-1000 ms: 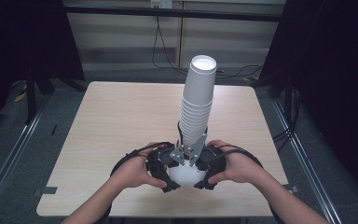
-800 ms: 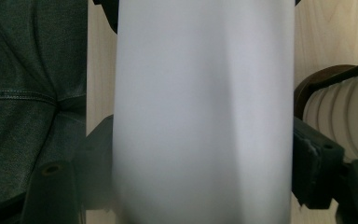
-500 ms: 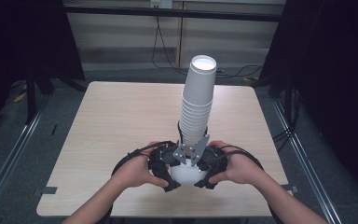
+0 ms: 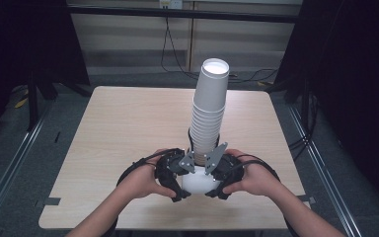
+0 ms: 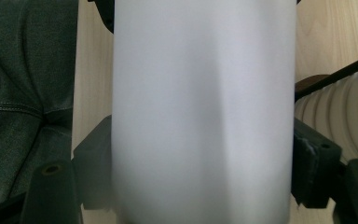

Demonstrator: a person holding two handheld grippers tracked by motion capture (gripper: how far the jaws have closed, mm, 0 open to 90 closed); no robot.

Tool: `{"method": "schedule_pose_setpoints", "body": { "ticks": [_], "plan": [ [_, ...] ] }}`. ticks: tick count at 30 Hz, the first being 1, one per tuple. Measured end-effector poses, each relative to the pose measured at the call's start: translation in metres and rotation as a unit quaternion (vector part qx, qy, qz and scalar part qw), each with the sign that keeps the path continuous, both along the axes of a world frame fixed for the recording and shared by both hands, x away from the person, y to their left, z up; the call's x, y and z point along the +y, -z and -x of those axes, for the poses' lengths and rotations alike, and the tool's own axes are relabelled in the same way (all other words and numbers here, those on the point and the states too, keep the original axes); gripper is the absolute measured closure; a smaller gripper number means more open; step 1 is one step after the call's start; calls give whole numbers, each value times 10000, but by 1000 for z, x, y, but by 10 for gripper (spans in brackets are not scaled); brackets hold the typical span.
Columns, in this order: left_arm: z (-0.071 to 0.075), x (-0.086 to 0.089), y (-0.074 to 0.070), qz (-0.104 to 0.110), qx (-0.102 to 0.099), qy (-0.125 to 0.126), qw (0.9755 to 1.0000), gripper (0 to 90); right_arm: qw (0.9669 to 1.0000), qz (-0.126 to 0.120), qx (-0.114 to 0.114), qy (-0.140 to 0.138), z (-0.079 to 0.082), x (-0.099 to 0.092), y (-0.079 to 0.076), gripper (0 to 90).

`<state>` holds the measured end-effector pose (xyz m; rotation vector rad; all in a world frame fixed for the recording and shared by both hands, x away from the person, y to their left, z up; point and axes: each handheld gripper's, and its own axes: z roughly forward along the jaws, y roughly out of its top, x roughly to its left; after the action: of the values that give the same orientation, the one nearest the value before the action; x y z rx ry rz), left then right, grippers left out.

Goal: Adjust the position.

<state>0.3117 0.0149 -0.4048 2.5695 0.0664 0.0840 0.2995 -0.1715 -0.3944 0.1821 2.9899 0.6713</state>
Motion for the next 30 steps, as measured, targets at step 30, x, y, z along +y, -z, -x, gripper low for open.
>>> {"method": "schedule_pose_setpoints", "body": {
  "ticks": [30],
  "plan": [
    [1, 7, -3, 199, 43, -45, 9998, 114, 10000, 0, 39, 29, -2, -11, 2, 241]
  ]
}}
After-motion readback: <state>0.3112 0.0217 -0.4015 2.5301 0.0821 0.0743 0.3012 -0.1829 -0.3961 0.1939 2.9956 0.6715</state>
